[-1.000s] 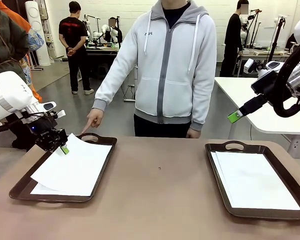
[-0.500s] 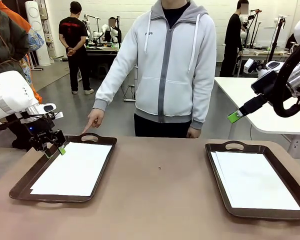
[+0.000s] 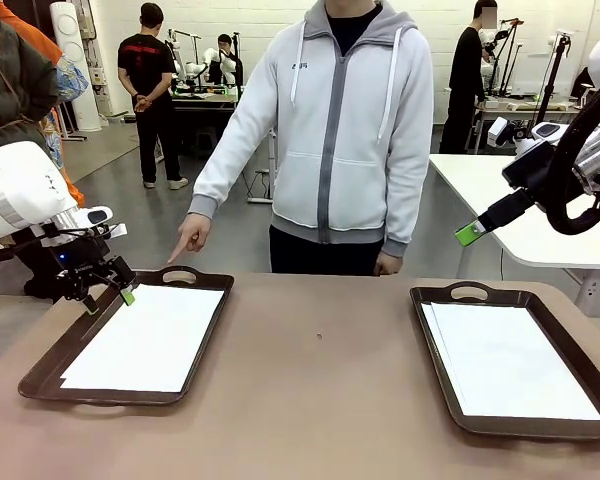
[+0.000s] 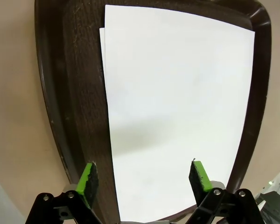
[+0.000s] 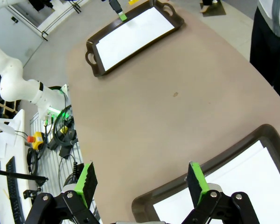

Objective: Sort the A4 documents.
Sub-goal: Place the A4 Paper in the designated Handle tray.

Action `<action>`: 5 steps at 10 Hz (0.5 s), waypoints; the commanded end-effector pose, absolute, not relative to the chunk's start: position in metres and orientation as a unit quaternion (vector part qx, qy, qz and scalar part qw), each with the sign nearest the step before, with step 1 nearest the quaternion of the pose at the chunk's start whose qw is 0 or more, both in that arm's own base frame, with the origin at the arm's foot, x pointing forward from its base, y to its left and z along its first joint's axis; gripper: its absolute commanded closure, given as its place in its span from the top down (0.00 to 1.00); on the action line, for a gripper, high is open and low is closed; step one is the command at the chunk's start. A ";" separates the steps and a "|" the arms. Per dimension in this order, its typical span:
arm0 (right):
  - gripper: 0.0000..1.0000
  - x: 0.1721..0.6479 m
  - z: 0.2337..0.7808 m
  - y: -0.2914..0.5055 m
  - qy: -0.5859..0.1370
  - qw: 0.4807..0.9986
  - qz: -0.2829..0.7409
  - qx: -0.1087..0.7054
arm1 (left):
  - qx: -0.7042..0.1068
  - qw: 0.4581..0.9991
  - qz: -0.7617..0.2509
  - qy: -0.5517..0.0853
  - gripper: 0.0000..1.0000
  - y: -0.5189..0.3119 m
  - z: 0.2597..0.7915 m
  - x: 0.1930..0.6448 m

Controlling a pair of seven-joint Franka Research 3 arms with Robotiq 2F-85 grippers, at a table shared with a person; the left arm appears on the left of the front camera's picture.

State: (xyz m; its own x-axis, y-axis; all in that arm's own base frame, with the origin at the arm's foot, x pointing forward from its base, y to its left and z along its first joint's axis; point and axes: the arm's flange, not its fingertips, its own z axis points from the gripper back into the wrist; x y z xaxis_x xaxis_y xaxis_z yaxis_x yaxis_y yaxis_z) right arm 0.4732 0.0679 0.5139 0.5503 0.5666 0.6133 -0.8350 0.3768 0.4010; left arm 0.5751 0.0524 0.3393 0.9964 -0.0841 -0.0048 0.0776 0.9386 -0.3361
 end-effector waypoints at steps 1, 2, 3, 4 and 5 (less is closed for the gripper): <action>1.00 0.473 0.513 0.068 -0.191 0.807 0.434 0.352 | -0.191 0.981 -0.033 -0.012 1.00 0.051 0.341 0.568; 1.00 0.473 0.513 0.068 -0.191 0.807 0.434 0.352 | -0.223 0.975 -0.009 -0.007 1.00 0.050 0.344 0.567; 1.00 0.473 0.513 0.068 -0.191 0.807 0.434 0.352 | -0.282 0.960 -0.003 -0.006 1.00 0.048 0.345 0.564; 1.00 0.473 0.513 0.068 -0.191 0.807 0.434 0.352 | -0.193 0.981 -0.025 0.002 1.00 0.050 0.343 0.574; 1.00 0.473 0.513 0.068 -0.191 0.807 0.434 0.352 | -0.193 0.981 -0.025 0.002 1.00 0.050 0.343 0.574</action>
State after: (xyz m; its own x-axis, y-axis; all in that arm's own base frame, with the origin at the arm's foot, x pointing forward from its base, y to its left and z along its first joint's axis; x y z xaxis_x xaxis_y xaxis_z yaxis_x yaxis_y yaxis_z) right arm 0.4732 0.0680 0.5139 0.5502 0.5668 0.6133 -0.8350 0.3767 0.4010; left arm 0.5726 0.0479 0.3424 0.9995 -0.0307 0.0036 0.0293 0.9033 -0.4279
